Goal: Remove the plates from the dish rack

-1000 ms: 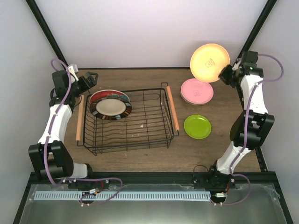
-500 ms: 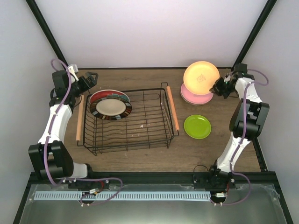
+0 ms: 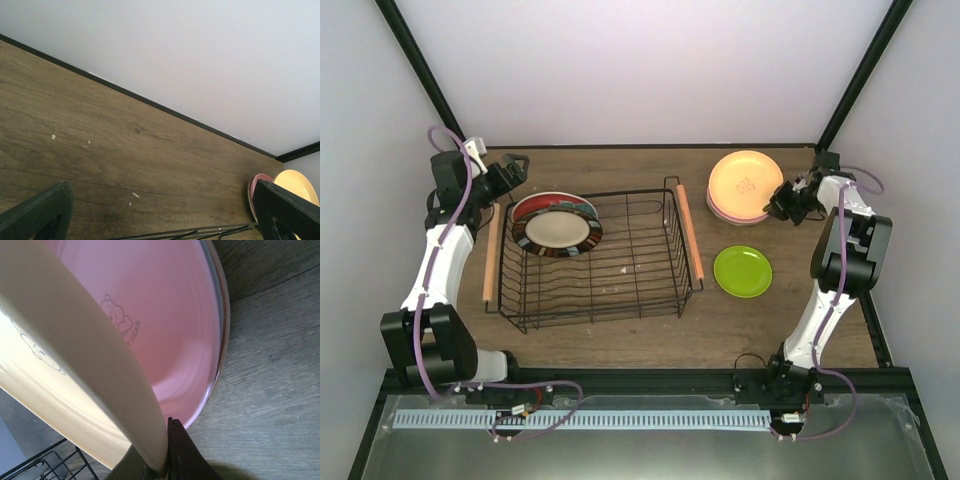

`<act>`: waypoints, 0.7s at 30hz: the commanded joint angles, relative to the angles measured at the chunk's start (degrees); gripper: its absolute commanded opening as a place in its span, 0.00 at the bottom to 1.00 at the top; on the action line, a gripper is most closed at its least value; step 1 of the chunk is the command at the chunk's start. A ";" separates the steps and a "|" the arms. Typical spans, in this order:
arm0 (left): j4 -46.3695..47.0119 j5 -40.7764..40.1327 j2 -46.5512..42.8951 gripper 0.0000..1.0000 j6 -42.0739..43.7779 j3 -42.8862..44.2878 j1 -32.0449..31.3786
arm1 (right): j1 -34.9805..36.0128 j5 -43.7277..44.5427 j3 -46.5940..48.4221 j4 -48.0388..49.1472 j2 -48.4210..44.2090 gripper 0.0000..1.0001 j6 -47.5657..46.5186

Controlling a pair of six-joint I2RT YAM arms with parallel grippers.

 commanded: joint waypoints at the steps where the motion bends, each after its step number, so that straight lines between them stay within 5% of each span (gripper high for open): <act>1: 0.14 0.14 -1.36 1.00 0.07 0.41 -0.20 | -0.07 -0.34 0.31 2.55 0.28 0.01 0.13; 6: -0.01 0.15 -1.68 1.00 0.15 0.26 -0.21 | -0.03 -0.39 0.63 3.22 1.17 0.05 0.14; 14: -0.04 0.06 -2.79 1.00 0.34 -0.53 -0.21 | 0.02 -0.46 1.01 2.56 1.29 0.28 -0.57; 21: -0.44 0.03 -3.37 1.00 0.51 -1.06 -0.21 | 0.32 1.51 5.10 0.17 -4.35 0.32 -0.54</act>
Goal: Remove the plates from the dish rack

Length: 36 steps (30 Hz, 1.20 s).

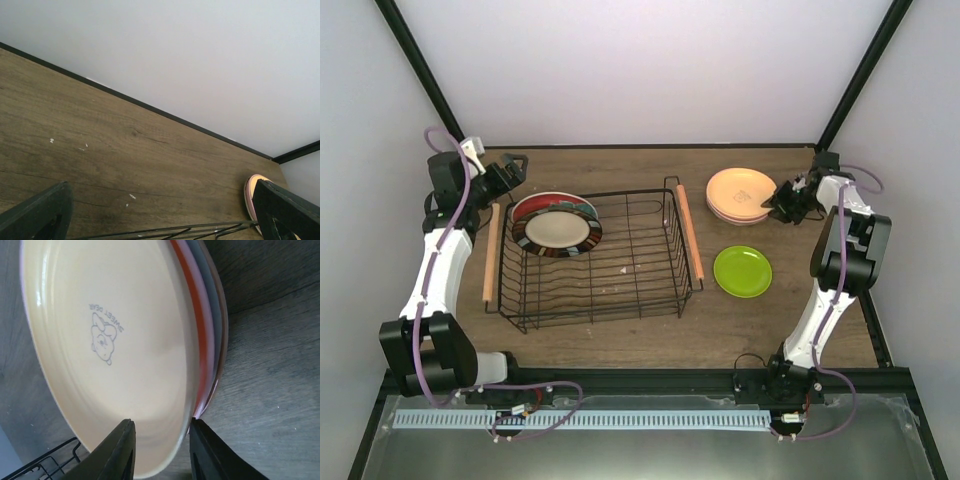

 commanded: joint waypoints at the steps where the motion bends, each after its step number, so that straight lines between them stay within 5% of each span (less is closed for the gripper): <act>1: -0.29 0.12 -1.30 1.00 0.48 -0.57 -0.21 | 0.51 1.91 7.17 -2.41 -6.31 0.33 -0.34; 9: 0.29 0.54 -0.61 1.00 -0.31 -0.54 -0.21 | 4.83 8.69 24.94 -11.28 -7.42 0.36 -1.08; 16: -0.05 0.54 -0.98 1.00 0.22 -0.34 -0.20 | 9.22 10.11 25.63 -10.74 -8.31 0.35 -1.66; 19: -0.07 0.59 -1.06 1.00 0.29 -0.76 -0.19 | 17.67 13.89 32.89 -7.65 -9.74 0.35 -5.00; 23: 0.40 0.74 -0.53 1.00 -0.26 -0.88 -0.25 | 37.68 21.46 42.50 -2.90 -7.95 0.35 -15.80; 29: 0.44 0.33 -0.53 1.00 0.19 0.05 -0.24 | 57.37 27.15 26.10 11.13 -9.67 0.39 -32.32; 36: -0.31 0.12 -1.84 1.00 1.37 -1.04 -0.20 | 58.22 16.41 3.78 26.60 -17.30 0.46 -37.69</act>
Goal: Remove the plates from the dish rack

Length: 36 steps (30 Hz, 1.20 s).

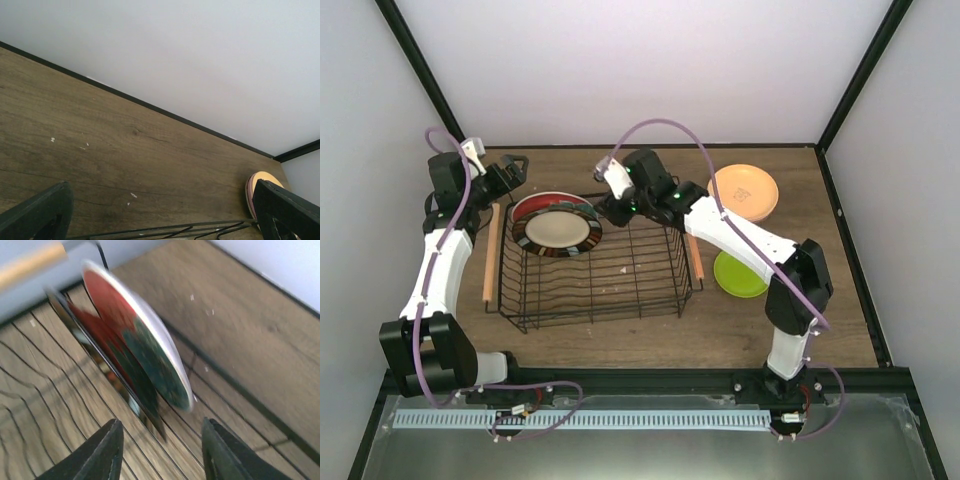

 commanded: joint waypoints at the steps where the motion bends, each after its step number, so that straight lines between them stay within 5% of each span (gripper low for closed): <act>1: 0.05 0.24 -1.57 1.00 0.77 -1.10 -0.18 | -2.43 -4.73 -7.15 10.52 -5.59 0.47 -9.01; 21: 1.06 0.47 -1.26 1.00 0.40 -1.50 -0.16 | -2.48 -23.82 0.82 9.40 4.50 0.48 -22.24; 36: 1.01 0.35 -0.77 1.00 0.59 -1.48 -0.18 | 0.05 -22.30 7.08 9.62 13.47 0.47 -23.99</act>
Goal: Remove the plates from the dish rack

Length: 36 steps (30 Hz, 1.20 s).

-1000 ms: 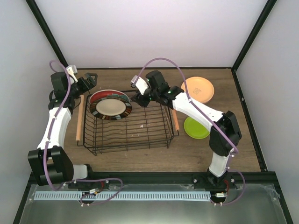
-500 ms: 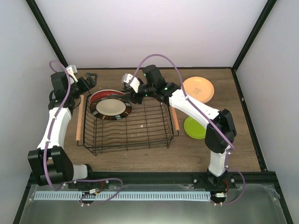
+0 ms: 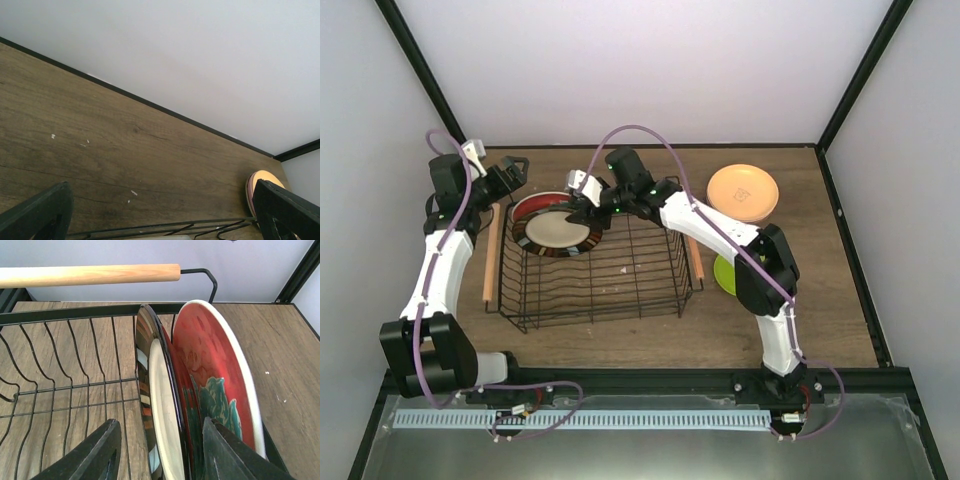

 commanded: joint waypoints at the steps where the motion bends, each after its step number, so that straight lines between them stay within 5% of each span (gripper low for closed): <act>1: 0.67 0.34 -0.46 1.00 0.86 -0.51 -0.16 | 1.21 1.23 4.02 0.73 2.91 0.46 -1.19; 16: 0.49 0.92 -0.32 1.00 0.90 -0.65 -0.15 | 5.94 10.60 1.51 1.55 3.76 0.01 -8.23; 36: 1.29 1.57 0.21 1.00 -0.55 -0.22 -0.16 | 6.05 20.34 5.72 0.07 -9.75 0.01 -15.71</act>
